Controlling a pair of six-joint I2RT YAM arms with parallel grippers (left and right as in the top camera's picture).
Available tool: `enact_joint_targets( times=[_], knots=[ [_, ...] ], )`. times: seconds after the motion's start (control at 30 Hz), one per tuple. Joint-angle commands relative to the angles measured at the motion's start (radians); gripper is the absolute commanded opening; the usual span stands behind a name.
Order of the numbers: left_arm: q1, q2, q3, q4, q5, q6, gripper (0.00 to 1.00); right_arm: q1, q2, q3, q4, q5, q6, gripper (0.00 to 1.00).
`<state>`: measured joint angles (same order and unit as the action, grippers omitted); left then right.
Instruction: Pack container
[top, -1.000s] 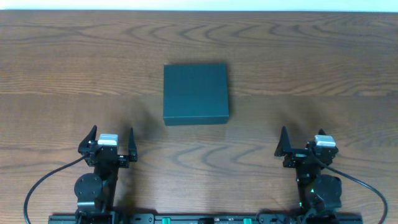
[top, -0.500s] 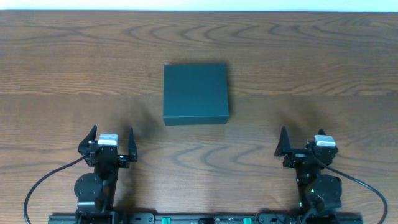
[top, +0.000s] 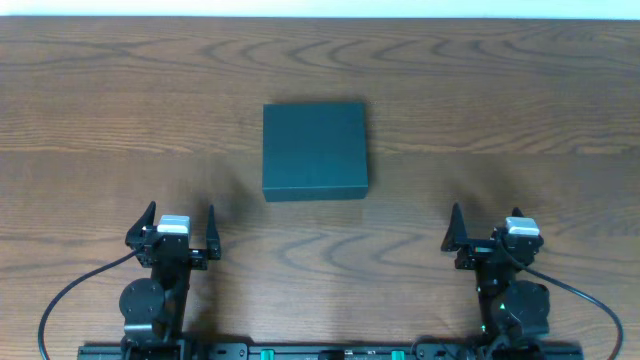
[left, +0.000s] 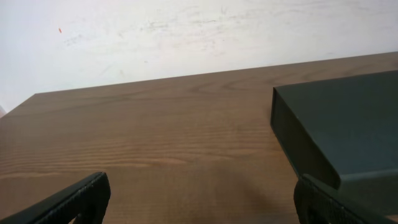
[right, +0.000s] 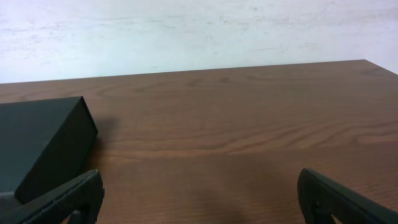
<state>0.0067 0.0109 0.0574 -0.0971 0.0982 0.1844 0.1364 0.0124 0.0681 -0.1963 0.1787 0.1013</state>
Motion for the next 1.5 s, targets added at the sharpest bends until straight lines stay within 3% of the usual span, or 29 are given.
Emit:
enact_joint_targets(
  times=[0.0, 1.47],
  knots=[
    [0.007, -0.006, -0.034, -0.010, 0.006, 0.010, 0.96, -0.007, -0.006, -0.008, 0.003, -0.003, -0.013, 0.99],
    [0.007, -0.006, -0.034, -0.010, 0.006, 0.010, 0.95, -0.007, -0.006, -0.008, 0.003, -0.003, -0.013, 0.99]
  ],
)
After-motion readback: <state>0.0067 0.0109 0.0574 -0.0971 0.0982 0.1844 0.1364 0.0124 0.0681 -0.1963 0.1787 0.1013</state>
